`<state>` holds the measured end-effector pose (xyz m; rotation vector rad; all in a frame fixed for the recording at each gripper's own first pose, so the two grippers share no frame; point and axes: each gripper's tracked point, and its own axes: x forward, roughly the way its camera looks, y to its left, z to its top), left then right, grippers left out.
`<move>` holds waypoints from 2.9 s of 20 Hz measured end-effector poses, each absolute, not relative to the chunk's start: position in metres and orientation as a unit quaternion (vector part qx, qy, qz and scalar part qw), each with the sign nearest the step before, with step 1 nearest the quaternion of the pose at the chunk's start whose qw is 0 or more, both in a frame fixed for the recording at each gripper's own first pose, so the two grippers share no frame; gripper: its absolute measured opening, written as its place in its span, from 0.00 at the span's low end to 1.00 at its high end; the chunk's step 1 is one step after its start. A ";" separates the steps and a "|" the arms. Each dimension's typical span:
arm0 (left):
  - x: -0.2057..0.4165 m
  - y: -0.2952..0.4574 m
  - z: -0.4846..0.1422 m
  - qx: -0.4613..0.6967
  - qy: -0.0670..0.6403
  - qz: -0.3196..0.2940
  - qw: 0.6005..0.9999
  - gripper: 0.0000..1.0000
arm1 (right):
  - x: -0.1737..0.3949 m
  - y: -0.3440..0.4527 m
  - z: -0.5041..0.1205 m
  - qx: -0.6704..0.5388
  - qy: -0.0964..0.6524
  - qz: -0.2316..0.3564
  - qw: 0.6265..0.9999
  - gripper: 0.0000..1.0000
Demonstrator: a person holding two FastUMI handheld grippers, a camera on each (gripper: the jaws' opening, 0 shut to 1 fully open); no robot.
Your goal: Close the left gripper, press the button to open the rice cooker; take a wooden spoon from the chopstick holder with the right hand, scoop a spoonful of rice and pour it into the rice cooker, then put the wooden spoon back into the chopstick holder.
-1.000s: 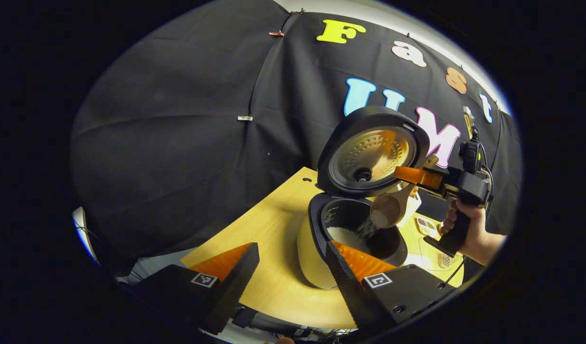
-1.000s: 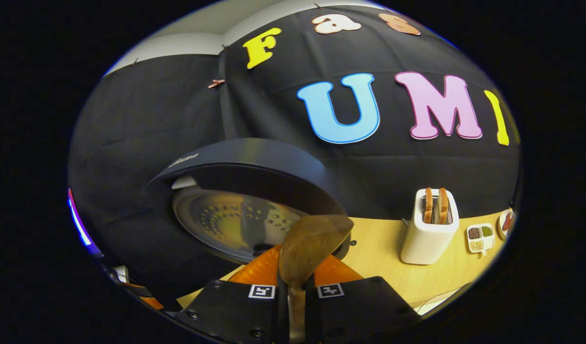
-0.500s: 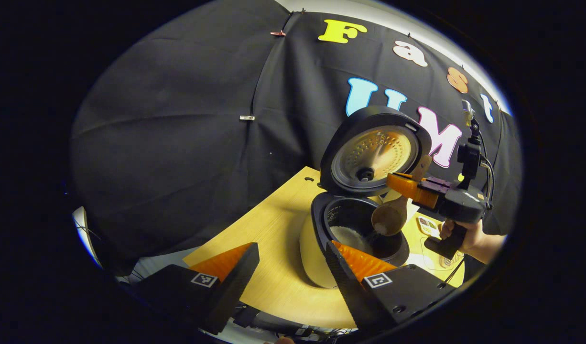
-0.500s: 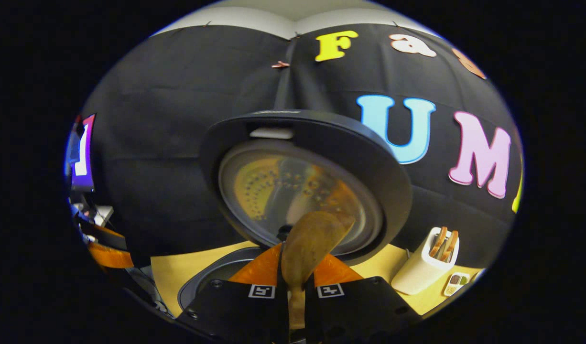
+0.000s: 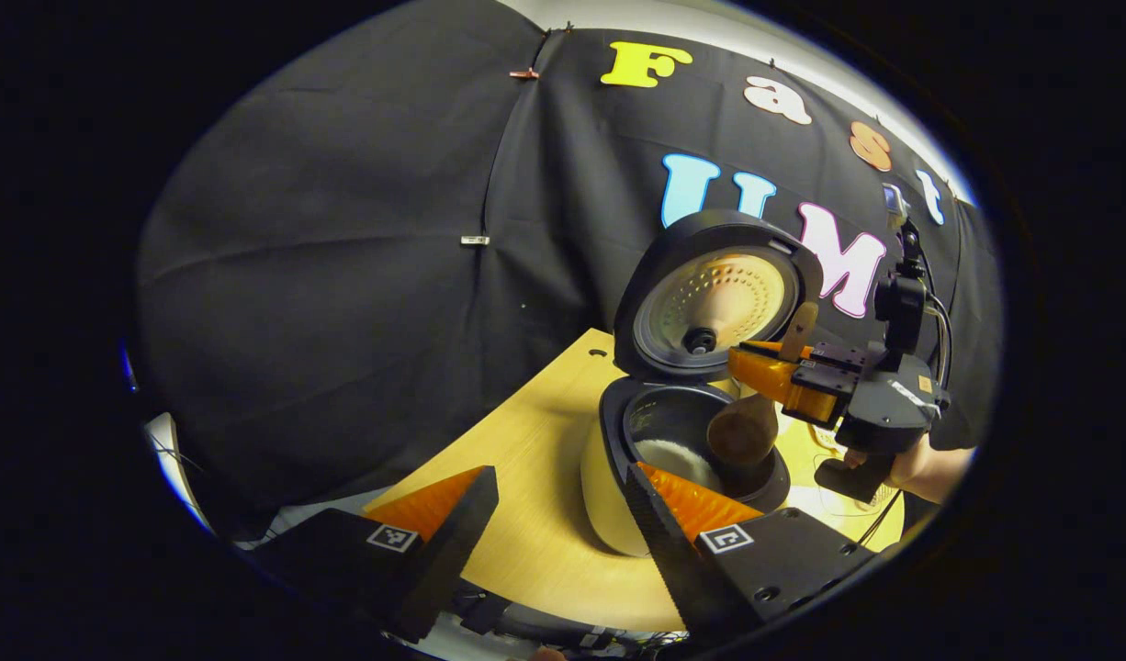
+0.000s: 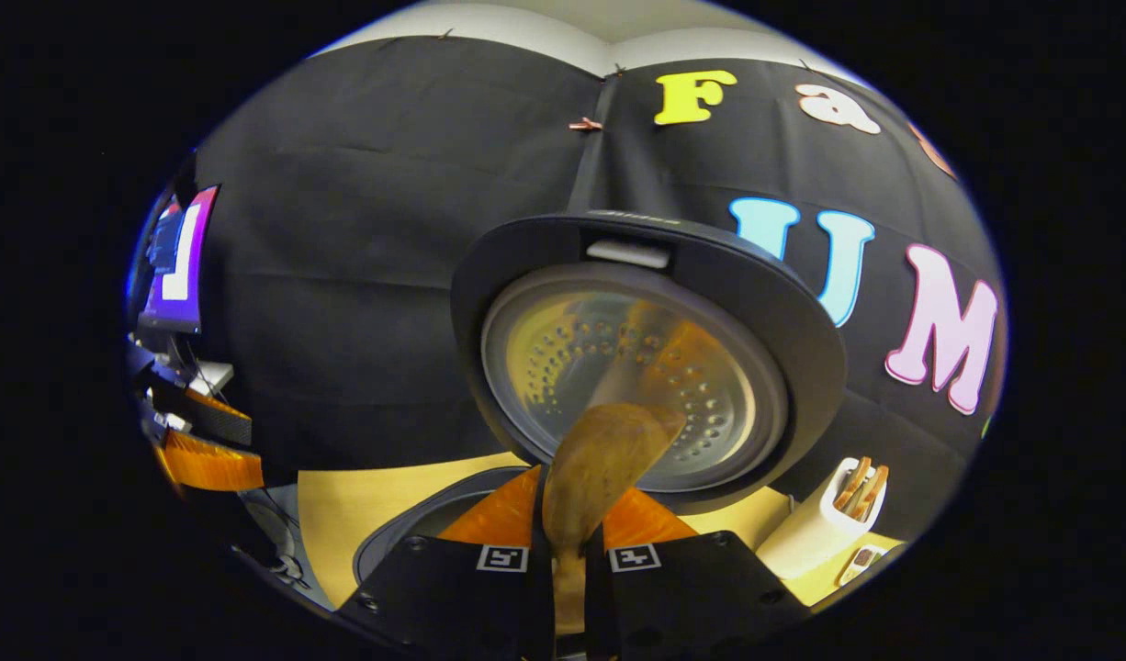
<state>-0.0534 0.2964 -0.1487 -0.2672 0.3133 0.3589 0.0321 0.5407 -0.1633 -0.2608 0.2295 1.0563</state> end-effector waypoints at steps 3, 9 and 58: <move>-0.058 0.289 -0.147 -0.130 0.152 0.177 0.964 0.95 | 0.037 0.532 -0.139 -0.074 0.115 0.484 0.864 0.17; -0.061 0.268 -0.139 -0.135 0.144 0.175 0.965 0.95 | 0.054 0.495 -0.100 0.034 0.137 0.440 0.887 0.17; 0.031 0.092 -0.070 -0.113 0.106 0.224 0.962 0.95 | 0.258 -0.091 -0.254 0.207 0.227 -0.085 0.948 0.17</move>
